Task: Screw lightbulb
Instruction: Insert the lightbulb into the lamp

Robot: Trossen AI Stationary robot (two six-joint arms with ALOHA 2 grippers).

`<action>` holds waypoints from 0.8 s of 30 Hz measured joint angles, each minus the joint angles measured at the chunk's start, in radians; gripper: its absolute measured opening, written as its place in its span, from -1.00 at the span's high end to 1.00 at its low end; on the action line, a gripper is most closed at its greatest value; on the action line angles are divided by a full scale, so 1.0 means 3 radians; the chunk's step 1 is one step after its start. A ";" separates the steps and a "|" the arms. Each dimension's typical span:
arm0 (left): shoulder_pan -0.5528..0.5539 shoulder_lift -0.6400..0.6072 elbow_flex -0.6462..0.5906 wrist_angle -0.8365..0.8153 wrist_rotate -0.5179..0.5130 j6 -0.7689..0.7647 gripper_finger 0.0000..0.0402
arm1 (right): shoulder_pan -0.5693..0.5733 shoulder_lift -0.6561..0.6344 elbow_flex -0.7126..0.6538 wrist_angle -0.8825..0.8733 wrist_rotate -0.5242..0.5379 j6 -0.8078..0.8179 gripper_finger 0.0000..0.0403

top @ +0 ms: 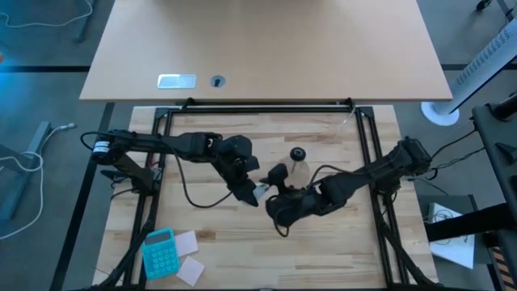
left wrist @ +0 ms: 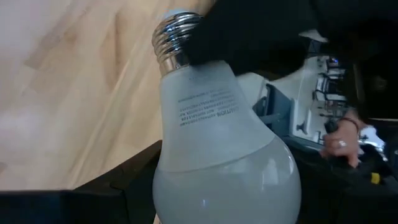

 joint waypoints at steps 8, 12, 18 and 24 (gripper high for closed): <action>-0.0005 0.0001 0.0000 -0.0001 -0.0001 -0.0003 -0.31 | 0.0001 -0.0039 0.0000 0.0065 0.0059 0.0226 -0.79; -0.0006 0.0000 0.0000 0.0001 0.0026 0.0004 -0.31 | 0.0000 -0.0049 0.0000 0.0063 0.0060 0.0231 -0.64; -0.0015 -0.0003 0.0000 0.0020 0.0060 0.0008 -0.31 | 0.0000 -0.0011 0.0000 0.0071 0.0059 0.0243 -0.32; -0.0015 -0.0003 0.0000 0.0025 0.0060 0.0054 -0.31 | 0.0000 0.0033 0.0000 0.0066 0.0053 0.0244 -0.11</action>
